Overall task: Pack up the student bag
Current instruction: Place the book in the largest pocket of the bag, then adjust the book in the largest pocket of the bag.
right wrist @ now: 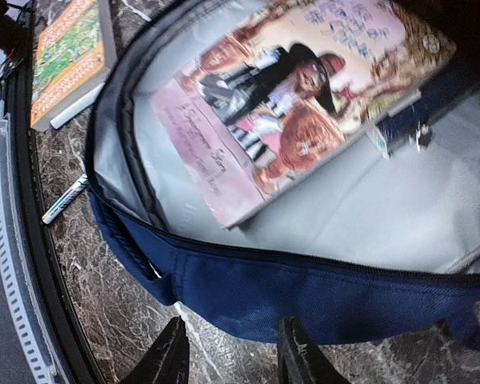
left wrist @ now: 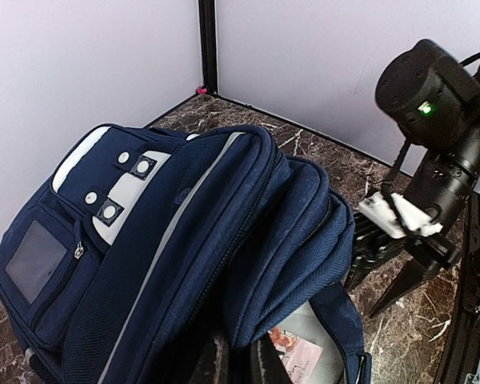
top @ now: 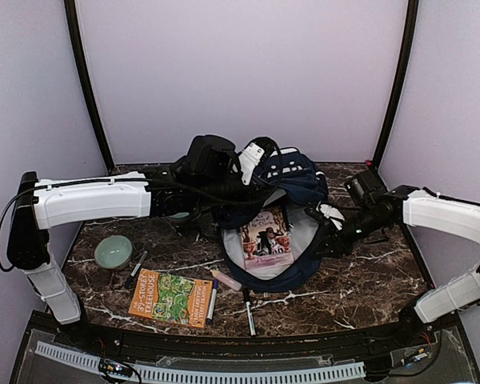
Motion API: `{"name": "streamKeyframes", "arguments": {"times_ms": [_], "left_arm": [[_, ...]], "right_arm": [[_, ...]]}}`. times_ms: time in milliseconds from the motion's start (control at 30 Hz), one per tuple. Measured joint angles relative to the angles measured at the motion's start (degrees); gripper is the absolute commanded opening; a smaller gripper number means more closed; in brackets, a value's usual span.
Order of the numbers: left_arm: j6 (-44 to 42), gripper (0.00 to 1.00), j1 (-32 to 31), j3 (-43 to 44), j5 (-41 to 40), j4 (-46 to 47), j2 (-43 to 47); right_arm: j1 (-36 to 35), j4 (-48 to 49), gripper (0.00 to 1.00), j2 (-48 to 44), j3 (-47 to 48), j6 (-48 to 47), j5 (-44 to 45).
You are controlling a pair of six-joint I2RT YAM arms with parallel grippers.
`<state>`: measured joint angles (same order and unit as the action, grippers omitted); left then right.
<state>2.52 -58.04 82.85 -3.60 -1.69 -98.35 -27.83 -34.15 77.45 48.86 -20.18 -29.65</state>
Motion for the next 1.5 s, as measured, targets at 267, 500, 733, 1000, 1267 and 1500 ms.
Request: {"name": "streamKeyframes", "arguments": {"times_ms": [267,500,733,1000,1267,1500], "left_arm": [[1.18,0.0,0.02,-0.35,0.81,0.26,0.0],[1.16,0.0,0.02,-1.7,2.45,0.74,0.09],[1.33,0.0,0.02,-1.7,3.85,0.24,0.11],[2.12,0.0,0.0,-1.7,4.22,-0.33,0.11],[2.14,0.0,0.0,-1.44,4.26,-0.98,0.11],[2.21,0.0,0.0,-1.42,5.03,-1.73,0.11]], "right_arm": [[-8.61,2.16,0.34,-4.26,-0.42,-6.6,8.35],[-13.38,6.75,0.41,-2.34,-1.64,-11.08,14.43],[-19.56,12.39,0.47,5.07,1.33,-16.15,20.85],[-25.81,18.23,0.6,12.28,2.8,-20.15,28.24],[-29.83,24.85,0.57,18.53,3.93,-23.04,37.27],[-29.2,31.8,0.48,22.53,5.62,-22.6,44.57]]}}
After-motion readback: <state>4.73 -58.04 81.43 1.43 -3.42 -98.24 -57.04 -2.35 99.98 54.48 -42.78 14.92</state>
